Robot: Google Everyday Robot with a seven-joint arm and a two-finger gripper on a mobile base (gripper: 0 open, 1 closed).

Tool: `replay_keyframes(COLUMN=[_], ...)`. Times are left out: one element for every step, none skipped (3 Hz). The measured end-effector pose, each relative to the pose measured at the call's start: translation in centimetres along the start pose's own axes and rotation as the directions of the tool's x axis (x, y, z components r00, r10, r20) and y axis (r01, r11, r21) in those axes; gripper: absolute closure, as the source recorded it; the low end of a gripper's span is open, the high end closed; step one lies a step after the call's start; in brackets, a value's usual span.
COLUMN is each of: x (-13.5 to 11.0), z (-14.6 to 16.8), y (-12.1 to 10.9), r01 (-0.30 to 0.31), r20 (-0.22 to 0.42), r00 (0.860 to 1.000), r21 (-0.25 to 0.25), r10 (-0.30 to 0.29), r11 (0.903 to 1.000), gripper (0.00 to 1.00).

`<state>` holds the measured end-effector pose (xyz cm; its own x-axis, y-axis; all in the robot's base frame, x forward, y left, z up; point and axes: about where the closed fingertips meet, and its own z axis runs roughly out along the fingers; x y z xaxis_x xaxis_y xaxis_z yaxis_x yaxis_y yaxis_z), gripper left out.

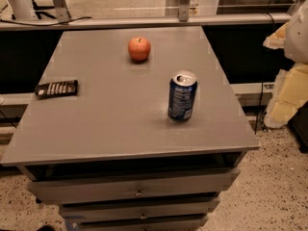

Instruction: Pick pepsi can

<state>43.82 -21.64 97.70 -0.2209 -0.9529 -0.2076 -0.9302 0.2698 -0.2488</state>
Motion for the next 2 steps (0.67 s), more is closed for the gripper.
replay_keyframes(x=[0.00,0.09], z=[0.00,0.39], y=[0.00,-0.38], r01=[0.000,-0.005], r20=[0.000,0.038], r00=[1.000,0.999], r21=[0.000,-0.006], r10=[0.000,0.005], r11=[1.0000,1.0000], gripper=[0.00,0.00])
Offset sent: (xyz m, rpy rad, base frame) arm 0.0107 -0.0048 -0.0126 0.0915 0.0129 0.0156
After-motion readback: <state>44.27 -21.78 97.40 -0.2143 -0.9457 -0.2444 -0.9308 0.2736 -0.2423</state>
